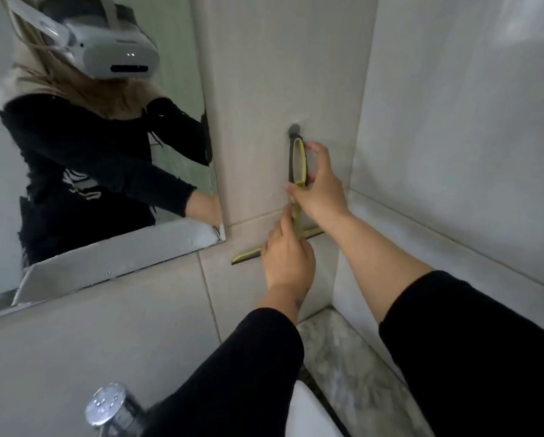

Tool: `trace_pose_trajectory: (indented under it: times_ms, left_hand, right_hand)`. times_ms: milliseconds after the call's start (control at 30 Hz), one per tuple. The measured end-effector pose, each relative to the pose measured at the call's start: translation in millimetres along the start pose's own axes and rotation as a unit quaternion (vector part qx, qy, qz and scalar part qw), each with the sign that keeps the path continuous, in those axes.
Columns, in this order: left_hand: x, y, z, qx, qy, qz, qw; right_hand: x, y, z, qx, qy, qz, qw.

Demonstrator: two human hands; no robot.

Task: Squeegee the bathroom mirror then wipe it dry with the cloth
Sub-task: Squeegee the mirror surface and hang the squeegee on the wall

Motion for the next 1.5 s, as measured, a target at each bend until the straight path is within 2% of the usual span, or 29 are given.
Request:
trace_pose_trajectory:
  times_ms: [233, 367, 500, 533, 600, 700, 833, 967, 1067, 1200, 1267, 1400, 1500]
  left_hand:
    - [-9, 11, 13, -0.086, -0.021, -0.009, 0.996]
    - [-24, 26, 35, -0.112, -0.031, -0.01, 0.993]
    - [-39, 41, 70, -0.139, -0.047, -0.03, 0.989]
    - [-42, 44, 81, -0.141, -0.057, -0.029, 0.988]
    - [-46, 51, 106, -0.153, -0.073, -0.031, 0.985]
    - [-51, 60, 152, -0.181, -0.111, -0.035, 0.977]
    - [-55, 73, 216, -0.226, -0.143, -0.035, 0.963]
    - [-55, 90, 272, -0.256, -0.194, -0.044, 0.946]
    - [-54, 104, 312, -0.278, -0.224, -0.043, 0.933]
    - [-54, 122, 366, -0.32, -0.295, -0.051, 0.899]
    - [-56, 130, 393, -0.315, -0.338, -0.057, 0.885]
    - [-60, 145, 450, -0.33, -0.384, -0.083, 0.858]
    - [-62, 154, 487, -0.349, -0.384, -0.058, 0.853]
  right_hand:
    - [15, 6, 11, -0.008, 0.022, -0.009, 1.0]
    - [40, 18, 21, 0.002, -0.024, -0.037, 0.999]
    - [76, 33, 32, 0.003, -0.056, -0.027, 0.998]
    - [86, 36, 34, 0.015, -0.049, -0.016, 0.999]
    - [107, 42, 36, 0.036, 0.046, 0.026, 0.998]
    - [146, 51, 39, 0.063, 0.23, 0.096, 0.966]
    - [204, 63, 38, 0.089, 0.41, 0.227, 0.879]
    - [261, 70, 27, 0.059, 0.506, 0.359, 0.782]
    - [302, 79, 16, 0.048, 0.515, 0.431, 0.74]
    - [348, 86, 1, 0.028, 0.496, 0.496, 0.712]
    - [370, 85, -5, 0.005, 0.49, 0.51, 0.707]
    - [415, 82, -10, -0.037, 0.472, 0.512, 0.716]
    - [451, 74, -10, -0.08, 0.452, 0.494, 0.738]
Point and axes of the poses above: each hand's wrist, its own y-axis away from the middle knuckle, its own z-axis out of the back of the hand, x = y × z, the point moved 2 cm from there along -y, towards the middle knuckle, and after that the axes turned 10 degrees about x, right-handed, at the moved point
